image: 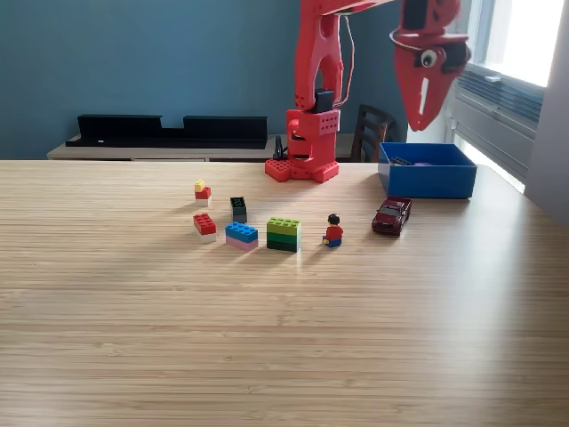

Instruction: Grasp a lego block and put it in the bin.

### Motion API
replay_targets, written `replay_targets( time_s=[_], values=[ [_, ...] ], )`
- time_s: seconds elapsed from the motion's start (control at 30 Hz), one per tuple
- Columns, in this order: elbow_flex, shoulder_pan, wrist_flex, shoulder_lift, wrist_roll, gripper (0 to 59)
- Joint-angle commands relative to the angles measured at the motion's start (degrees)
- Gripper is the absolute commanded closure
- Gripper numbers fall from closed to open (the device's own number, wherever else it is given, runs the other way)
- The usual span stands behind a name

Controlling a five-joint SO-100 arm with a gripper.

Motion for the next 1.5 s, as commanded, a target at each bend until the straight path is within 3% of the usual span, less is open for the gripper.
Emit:
replay_targets(
  time_s=[0.03, 0.23, 0.7, 1.5],
  values=[
    [0.5, 15.7, 1.7, 15.0, -3.7, 58.6],
    [7.2, 29.4, -2.9, 21.7, -7.0, 58.6],
    [18.5, 42.0, -10.3, 22.8, -11.0, 58.6],
    [20.5, 42.7, -12.3, 22.7, -11.2, 58.6]
  ],
)
